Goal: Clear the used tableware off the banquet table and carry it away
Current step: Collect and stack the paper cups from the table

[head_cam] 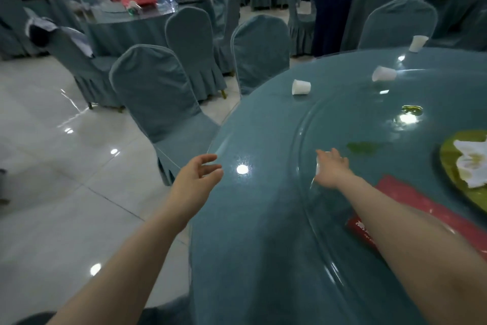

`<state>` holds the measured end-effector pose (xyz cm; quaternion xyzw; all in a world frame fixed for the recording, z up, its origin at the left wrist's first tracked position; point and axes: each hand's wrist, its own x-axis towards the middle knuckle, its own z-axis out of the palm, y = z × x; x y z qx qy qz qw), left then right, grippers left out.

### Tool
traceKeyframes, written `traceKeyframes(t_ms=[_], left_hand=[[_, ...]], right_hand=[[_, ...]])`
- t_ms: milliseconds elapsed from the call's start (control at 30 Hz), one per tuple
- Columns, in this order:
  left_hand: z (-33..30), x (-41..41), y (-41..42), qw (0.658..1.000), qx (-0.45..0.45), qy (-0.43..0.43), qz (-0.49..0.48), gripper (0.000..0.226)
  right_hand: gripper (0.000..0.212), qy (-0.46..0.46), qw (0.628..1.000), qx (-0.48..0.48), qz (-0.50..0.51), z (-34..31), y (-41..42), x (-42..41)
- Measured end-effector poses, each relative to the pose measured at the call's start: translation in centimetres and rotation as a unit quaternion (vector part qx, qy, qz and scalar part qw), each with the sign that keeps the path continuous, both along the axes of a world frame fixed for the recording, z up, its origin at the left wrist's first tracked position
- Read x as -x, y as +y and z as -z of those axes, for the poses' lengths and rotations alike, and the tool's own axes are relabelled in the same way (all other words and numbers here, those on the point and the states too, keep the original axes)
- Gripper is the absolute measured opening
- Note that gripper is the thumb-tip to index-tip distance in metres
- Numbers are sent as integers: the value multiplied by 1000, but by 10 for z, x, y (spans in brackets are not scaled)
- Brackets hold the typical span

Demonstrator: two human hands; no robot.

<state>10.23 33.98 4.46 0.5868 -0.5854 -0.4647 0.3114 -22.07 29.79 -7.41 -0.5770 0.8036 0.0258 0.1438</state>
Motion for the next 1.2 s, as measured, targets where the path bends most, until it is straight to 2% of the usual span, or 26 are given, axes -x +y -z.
traceKeyframes(t_ms=[100, 200, 300, 467, 600, 767, 900, 1067, 1200], left_hand=[[0, -8, 6, 1000, -11, -3, -12, 33], [-10, -17, 16, 1000, -1, 8, -10, 33], [-25, -36, 32, 999, 11, 30, 0, 35], [-65, -91, 67, 996, 61, 49, 28, 47], [-100, -141, 97, 991, 119, 44, 35, 49], [-122, -199, 129, 981, 179, -1, 67, 62], [-122, -225, 149, 969, 220, -67, 93, 66], [-119, -245, 162, 952, 269, -132, 63, 66], [-112, -256, 163, 950, 281, -136, 8, 62]], right_hand=[[62, -89, 995, 21, -37, -8, 15, -21], [72, -197, 976, 46, -79, -32, 35, -55], [82, -255, 955, 113, -101, -73, 57, -95], [63, -351, 912, 177, -118, -162, 98, -164], [58, -371, 894, 212, -137, -217, 130, -227], [62, -384, 878, 234, -166, -254, 159, -302], [58, -391, 871, 236, -178, -258, 175, -343], [47, -426, 856, 210, -206, -260, 181, -369], [63, -464, 835, 184, -229, -255, 171, -383]])
